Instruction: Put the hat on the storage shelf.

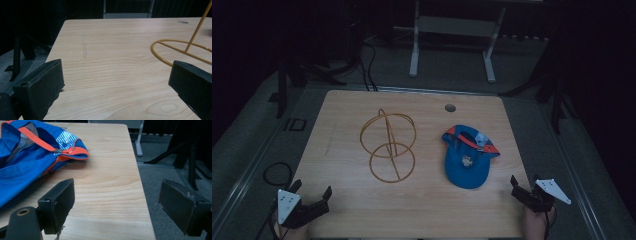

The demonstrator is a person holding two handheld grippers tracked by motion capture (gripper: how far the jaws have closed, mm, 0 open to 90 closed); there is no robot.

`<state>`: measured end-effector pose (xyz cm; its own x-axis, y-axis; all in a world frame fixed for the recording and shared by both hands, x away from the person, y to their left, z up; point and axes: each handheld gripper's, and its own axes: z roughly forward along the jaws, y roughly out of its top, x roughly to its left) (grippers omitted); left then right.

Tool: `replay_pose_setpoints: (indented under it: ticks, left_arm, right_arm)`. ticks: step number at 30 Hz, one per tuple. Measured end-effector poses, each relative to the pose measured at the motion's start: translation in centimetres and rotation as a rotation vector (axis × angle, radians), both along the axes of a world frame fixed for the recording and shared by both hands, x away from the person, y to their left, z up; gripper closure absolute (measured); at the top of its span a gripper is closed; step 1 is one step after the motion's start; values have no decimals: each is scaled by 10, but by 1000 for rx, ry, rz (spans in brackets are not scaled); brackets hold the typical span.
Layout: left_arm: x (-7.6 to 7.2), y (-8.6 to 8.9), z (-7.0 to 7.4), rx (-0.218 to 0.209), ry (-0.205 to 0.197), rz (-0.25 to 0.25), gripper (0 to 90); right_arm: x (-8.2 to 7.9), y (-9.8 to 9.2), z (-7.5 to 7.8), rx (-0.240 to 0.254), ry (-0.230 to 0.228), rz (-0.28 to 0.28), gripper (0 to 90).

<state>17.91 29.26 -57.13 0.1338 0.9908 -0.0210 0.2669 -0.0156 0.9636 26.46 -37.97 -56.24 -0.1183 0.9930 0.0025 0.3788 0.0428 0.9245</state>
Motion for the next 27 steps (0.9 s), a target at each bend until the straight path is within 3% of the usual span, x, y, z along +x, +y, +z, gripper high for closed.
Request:
replay_pose_setpoints:
  ticks: [3, 11, 16, 22, 24, 27]
  left_arm:
    - [1, -1, 0, -2, 8, -6, 3]
    - [2, -7, 3, -4, 5, -2, 3]
    - [3, -12, 4, -42, -5, -11, 3]
    - [4, -15, 4, -38, 19, -33, 3]
    - [5, -16, 4, -53, 27, -51, 3]
    - [5, -18, 4, -69, 38, -52, 3]
  right_arm:
    - [1, -2, 0, 18, 6, -5, 136]
    - [1, -2, 3, 11, 35, 26, 135]
    - [2, -8, 12, 38, 72, 47, 137]
    - [4, -8, 26, 53, 80, 57, 143]
    - [7, -6, 32, 26, 84, 60, 143]
    - [13, -2, 39, 29, 94, 85, 143]
